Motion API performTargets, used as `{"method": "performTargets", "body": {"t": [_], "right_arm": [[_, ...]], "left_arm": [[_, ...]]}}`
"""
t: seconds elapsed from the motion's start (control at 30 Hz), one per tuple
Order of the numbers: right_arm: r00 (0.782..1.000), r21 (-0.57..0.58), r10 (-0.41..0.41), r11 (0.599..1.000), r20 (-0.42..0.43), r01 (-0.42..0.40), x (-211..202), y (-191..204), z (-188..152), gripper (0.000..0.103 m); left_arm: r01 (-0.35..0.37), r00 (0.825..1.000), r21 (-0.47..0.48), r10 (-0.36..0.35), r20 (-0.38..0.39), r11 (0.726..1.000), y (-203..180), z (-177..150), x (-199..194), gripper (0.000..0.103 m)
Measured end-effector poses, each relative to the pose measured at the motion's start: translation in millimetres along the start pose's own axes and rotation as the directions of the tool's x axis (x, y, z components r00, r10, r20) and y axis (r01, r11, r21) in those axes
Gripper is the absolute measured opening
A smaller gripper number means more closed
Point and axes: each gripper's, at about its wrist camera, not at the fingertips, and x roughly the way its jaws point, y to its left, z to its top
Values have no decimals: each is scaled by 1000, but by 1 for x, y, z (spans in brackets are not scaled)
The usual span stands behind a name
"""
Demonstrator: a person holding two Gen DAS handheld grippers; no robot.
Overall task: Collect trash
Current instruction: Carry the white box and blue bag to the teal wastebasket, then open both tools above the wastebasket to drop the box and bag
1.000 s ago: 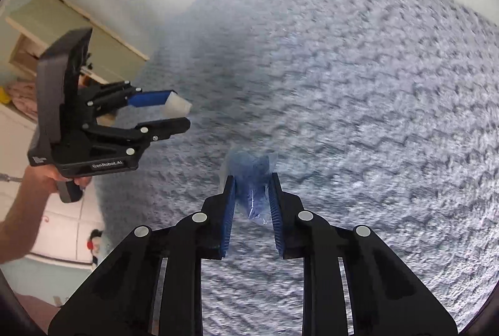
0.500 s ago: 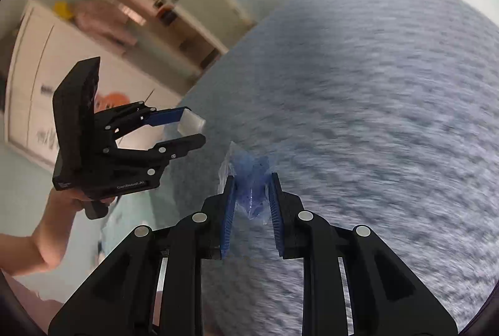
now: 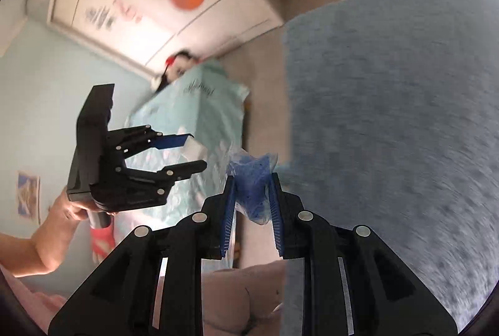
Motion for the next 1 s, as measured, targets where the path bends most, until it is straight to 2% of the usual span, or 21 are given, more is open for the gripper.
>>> {"method": "performTargets", "body": {"t": [0.23,0.43,0.53,0.57,0.6,0.63,0.77,1.0], "right_arm": [[990,-102,2,995,-142,-17,59,51,18,23],[970,-147,0,989,-242,-36,107,81,21,23],[963,-177,9,982,-268,-59,132,96,25,31],[960,-184,16,980,-278,-70,131,99,23,46],[959,-194,10,979,-284,-67,139,103,25,58],[957,-199,1,978,-289,-61,145,105,27,59],[945,-173,10,982,-327,-71,160,108,33,59],[952,-182,0,982,-307,-59,155,107,44,59]], "left_arm": [[-1,998,-192,-12,-63,981,44,-48,22,47],[-1,996,-276,-23,-84,961,71,-73,35,47],[-14,996,-298,-13,-87,955,82,-81,39,49],[-23,996,-301,-4,-91,953,87,-85,42,54],[-35,995,-306,5,-98,951,89,-87,44,68],[-48,994,-313,15,-107,949,94,-91,47,72],[-52,992,-343,10,-123,938,106,-106,52,72],[-50,993,-362,7,-118,931,109,-115,50,72]]}}
